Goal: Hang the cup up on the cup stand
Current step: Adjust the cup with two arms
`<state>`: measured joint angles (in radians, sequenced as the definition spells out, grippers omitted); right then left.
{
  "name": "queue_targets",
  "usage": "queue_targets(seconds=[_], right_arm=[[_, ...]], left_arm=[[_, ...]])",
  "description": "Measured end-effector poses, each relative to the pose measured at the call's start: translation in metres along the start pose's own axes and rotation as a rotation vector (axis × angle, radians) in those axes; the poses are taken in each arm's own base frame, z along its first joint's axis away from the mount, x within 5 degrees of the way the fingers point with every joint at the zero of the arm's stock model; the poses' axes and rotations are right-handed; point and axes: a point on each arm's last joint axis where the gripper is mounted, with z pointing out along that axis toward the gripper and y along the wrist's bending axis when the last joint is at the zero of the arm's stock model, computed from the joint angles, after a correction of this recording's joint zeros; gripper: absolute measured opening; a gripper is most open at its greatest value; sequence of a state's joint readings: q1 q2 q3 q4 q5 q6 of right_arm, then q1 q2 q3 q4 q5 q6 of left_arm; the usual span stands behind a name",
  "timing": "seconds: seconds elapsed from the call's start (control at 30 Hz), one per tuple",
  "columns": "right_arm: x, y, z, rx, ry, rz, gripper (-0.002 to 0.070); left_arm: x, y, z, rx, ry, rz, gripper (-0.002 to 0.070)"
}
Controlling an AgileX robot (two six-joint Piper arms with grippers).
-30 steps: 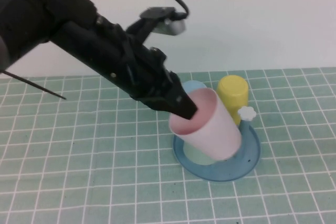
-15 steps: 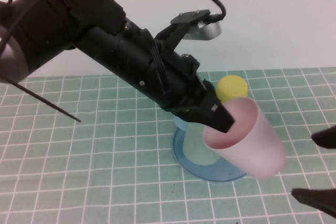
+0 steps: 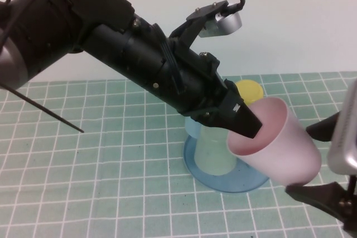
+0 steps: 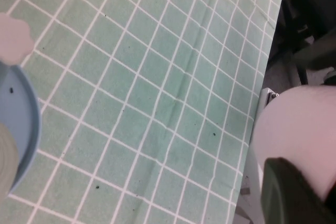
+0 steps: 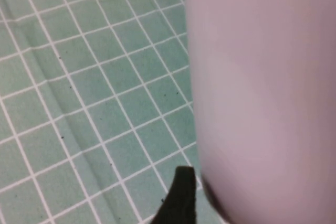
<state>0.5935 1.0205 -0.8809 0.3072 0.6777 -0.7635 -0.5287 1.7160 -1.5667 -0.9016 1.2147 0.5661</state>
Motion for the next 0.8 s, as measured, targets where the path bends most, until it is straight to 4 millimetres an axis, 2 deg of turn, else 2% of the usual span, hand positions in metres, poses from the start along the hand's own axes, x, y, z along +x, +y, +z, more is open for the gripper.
queue_targets(seconds=[0.1, 0.27, 0.4, 0.5, 0.7, 0.8], right_arm=[[-0.001, -0.002, 0.010, -0.020, 0.002, 0.024, 0.0692], [-0.004, -0.003, 0.017, -0.027, -0.014, 0.056, 0.0680], [-0.004, -0.003, 0.017, -0.024, -0.018, 0.038, 0.0580], [-0.004, -0.003, 0.017, -0.026, -0.020, 0.032, 0.0541], [-0.004, -0.003, 0.017, -0.033, -0.018, 0.015, 0.0532], [-0.004, -0.002, 0.017, -0.036, -0.019, 0.012, 0.0532]], left_arm=[[0.000, 0.000, 0.000, 0.002, -0.001, 0.000, 0.0009], [0.000, 0.000, 0.000, 0.002, -0.001, 0.000, 0.0009], [0.000, 0.000, 0.000, -0.001, -0.003, 0.002, 0.0009], [0.000, 0.000, 0.000, -0.007, 0.000, 0.006, 0.0009], [0.001, 0.001, 0.000, -0.021, 0.015, 0.014, 0.0011], [0.002, 0.002, 0.001, -0.030, 0.024, 0.032, 0.0038]])
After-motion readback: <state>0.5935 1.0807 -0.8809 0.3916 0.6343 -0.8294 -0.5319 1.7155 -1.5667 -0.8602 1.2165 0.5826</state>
